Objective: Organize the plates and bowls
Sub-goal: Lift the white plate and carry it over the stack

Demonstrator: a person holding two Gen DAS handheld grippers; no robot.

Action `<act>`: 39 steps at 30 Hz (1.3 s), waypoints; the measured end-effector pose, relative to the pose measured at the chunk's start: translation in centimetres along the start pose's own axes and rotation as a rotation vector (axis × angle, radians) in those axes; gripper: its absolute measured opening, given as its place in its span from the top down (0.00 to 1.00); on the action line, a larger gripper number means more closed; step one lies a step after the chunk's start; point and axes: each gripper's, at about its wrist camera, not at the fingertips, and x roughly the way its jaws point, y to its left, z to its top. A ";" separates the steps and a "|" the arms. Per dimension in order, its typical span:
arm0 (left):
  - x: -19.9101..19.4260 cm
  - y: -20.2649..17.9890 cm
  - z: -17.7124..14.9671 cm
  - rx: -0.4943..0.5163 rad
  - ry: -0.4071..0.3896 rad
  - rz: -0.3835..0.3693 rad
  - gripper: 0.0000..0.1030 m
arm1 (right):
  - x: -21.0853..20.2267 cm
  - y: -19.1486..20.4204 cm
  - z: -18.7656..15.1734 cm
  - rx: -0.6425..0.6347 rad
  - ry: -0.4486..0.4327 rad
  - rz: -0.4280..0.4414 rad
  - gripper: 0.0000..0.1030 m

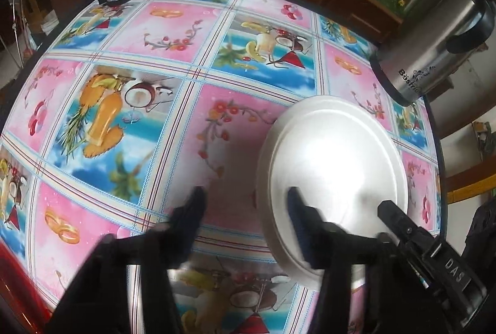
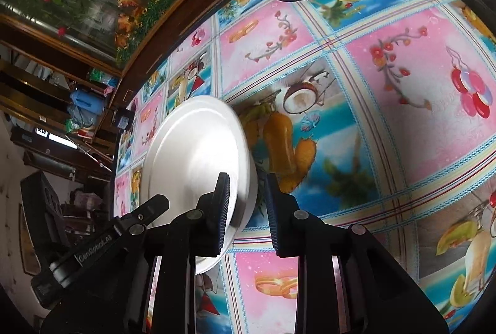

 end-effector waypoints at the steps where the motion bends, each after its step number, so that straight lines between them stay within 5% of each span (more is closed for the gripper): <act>1: 0.0 0.0 0.0 0.004 0.003 0.001 0.72 | 0.1 0.1 -0.1 -0.001 -0.003 -0.001 0.78; 6: 0.0 -0.3 -0.6 0.015 0.015 -0.014 0.89 | -0.4 0.6 -0.7 -0.024 -0.031 -0.005 0.85; 15: -1.5 -0.1 -2.6 0.032 0.021 -0.045 0.90 | -2.4 0.2 -2.3 0.008 -0.011 0.025 0.86; 27: -4.4 2.0 -9.7 0.019 0.043 -0.087 0.90 | -6.2 -0.1 -9.3 -0.005 0.021 0.038 0.89; 39: -10.6 4.6 -14.5 0.044 -0.049 -0.083 0.90 | -10.8 2.7 -15.3 -0.070 -0.002 0.068 0.90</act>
